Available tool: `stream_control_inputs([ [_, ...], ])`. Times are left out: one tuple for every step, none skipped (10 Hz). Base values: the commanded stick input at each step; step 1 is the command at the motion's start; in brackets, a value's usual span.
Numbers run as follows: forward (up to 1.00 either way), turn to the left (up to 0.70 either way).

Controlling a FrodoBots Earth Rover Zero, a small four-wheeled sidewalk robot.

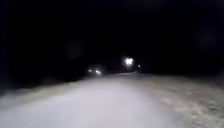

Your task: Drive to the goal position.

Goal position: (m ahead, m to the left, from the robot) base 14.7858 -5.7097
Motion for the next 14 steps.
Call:
stream_control_inputs([
  [1.00,0.00],
  [1.00,0.00],
  [1.00,-0.20],
  [1.00,-0.39],
  [1.00,-0.40],
  [1.00,-0.30],
  [1.00,-0.07],
  [1.00,-0.01],
  [1.00,0.00],
  [1.00,0.00],
  [1.00,0.00],
  [1.00,0.00],
  [1.00,0.00],
  [1.00,0.00],
])
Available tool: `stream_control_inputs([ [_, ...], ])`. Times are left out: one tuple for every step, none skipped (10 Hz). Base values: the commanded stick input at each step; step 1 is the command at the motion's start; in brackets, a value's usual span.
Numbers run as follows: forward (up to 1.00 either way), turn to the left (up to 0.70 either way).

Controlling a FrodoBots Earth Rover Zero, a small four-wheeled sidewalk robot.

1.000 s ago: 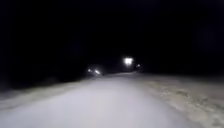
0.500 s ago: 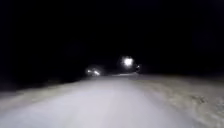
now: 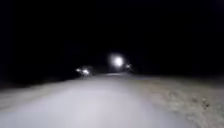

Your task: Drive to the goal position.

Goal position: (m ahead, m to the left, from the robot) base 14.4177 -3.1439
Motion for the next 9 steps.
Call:
stream_control_inputs([
  [1.00,0.00],
  [1.00,0.00],
  [1.00,0.00],
  [1.00,0.00],
  [1.00,0.00],
  [1.00,0.00],
  [1.00,0.00],
  [1.00,0.00],
  [1.00,0.00],
])
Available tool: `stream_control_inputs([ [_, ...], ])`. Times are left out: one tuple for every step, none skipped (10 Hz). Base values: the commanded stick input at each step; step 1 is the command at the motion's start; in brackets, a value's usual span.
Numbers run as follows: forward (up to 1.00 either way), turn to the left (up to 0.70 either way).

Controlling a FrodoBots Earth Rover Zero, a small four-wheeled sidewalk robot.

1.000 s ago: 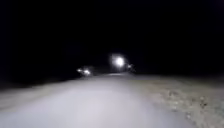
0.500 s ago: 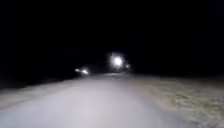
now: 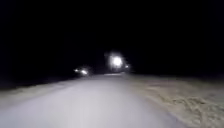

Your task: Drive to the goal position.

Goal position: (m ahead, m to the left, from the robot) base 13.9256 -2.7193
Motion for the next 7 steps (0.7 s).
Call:
stream_control_inputs([
  [1.00,0.00],
  [1.00,0.00],
  [1.00,0.00],
  [1.00,0.11],
  [1.00,0.32],
  [1.00,0.28],
  [1.00,0.13],
])
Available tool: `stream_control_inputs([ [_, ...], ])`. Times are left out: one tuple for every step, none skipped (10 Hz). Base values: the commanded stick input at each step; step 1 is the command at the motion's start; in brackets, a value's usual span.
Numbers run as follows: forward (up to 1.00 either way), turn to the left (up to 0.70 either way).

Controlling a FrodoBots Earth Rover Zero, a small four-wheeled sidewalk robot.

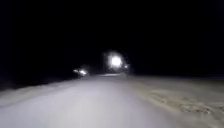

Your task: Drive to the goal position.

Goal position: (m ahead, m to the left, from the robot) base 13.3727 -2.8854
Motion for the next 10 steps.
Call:
stream_control_inputs([
  [1.00,0.00],
  [1.00,0.00],
  [1.00,0.00],
  [1.00,0.00],
  [1.00,0.00],
  [1.00,0.00],
  [1.00,0.00],
  [1.00,0.00],
  [1.00,0.00],
  [1.00,0.00],
])
